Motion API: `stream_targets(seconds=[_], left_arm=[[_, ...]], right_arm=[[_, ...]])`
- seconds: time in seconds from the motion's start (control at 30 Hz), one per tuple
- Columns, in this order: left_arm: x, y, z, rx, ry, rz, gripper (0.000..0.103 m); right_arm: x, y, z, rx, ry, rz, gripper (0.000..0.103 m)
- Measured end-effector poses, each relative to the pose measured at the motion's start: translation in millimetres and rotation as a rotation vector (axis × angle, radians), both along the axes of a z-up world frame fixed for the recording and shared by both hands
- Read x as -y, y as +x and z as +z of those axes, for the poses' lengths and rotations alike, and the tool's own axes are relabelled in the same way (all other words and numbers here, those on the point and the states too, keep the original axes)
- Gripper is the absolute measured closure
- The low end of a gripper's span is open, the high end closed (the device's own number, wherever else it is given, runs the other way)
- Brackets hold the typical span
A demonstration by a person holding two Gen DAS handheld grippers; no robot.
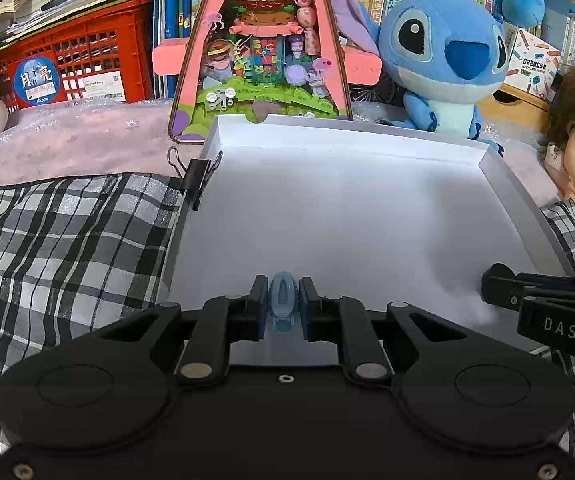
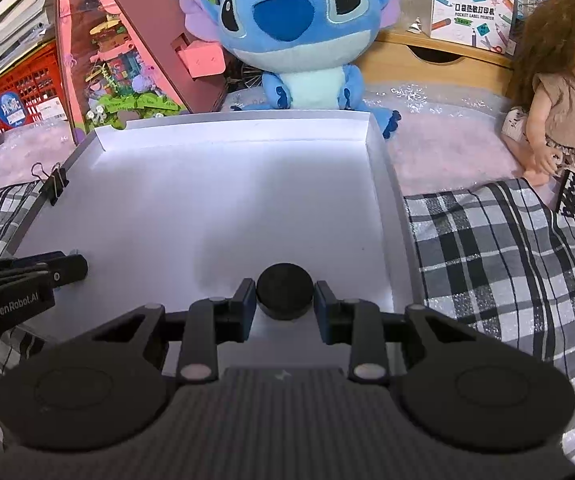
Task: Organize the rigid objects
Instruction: 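Carry the blue piece and black disc over the white tray with both tools, then open the left tool to drop the blue piece while the right tool drops its disc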
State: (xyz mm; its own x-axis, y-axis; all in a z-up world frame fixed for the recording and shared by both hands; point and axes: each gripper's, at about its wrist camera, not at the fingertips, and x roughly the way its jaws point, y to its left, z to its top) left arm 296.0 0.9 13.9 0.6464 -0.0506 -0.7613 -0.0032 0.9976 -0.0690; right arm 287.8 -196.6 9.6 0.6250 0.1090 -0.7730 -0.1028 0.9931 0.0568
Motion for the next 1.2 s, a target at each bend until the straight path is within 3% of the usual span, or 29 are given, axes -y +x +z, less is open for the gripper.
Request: stream_targets(seconds=[0.17,0.3,0.37,0.57,0.9,1.2], left_arm=[[0,2,1,-0.004,0.007,-0.007,0.087],[-3,2,4,-0.002,-0.013,0.0,0.085],[-5,-1,7,0.008,-0.016,0.003,0.074],[-11,-17,22,0.048,-0.035,-0.001,0.056],[-19,-67,46,0.159,-0.039,-0.03,0.038],[-20,-112,45,0.206,-0.037,-0.052,0.028]], right_arm=[[0,0,0,0.001,0.002,0.001,0.067],[2,0,2,0.011,0.014,0.005,0.059],[2,-1,5,0.02,0.02,0.005,0.049],[6,-12,19,0.066,0.036,0.017,0.041],[10,-61,38,0.175,0.03,0.096,0.027],[10,-107,43,0.246,0.03,0.147,0.015]])
